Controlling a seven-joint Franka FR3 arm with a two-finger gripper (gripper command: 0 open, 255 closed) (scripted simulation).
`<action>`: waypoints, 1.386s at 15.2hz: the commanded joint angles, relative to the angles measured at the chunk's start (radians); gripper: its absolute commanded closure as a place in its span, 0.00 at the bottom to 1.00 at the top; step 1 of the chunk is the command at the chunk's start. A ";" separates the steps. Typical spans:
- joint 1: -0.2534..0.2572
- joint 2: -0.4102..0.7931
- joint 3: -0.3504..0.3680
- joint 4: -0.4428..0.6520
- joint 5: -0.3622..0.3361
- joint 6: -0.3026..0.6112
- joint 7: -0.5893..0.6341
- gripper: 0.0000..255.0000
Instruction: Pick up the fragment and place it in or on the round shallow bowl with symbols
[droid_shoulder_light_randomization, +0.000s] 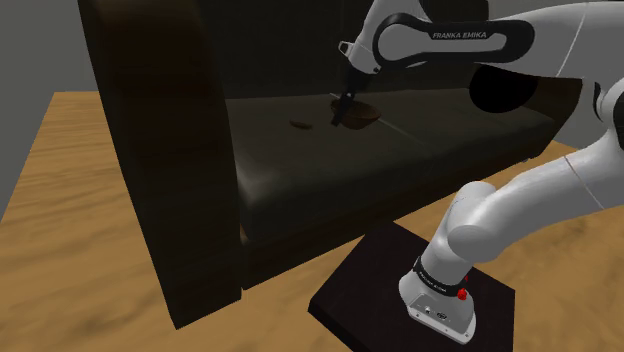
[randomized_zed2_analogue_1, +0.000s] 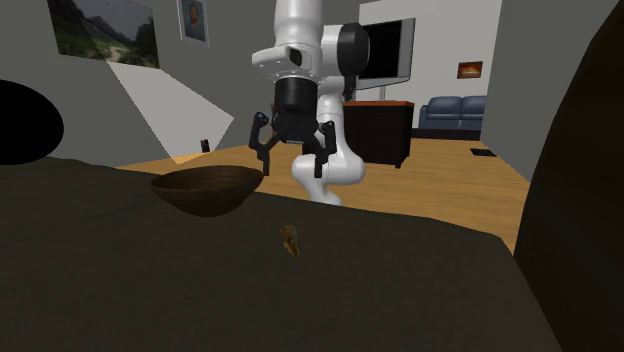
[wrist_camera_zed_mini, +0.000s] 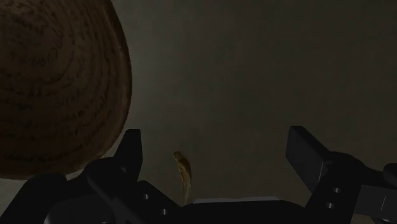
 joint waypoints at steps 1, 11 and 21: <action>0.022 0.056 -0.018 0.006 -0.001 0.080 -0.066 0.00; 0.072 0.229 -0.061 0.037 0.021 0.277 -0.210 0.00; 0.074 0.251 -0.064 0.024 0.024 0.312 -0.212 0.00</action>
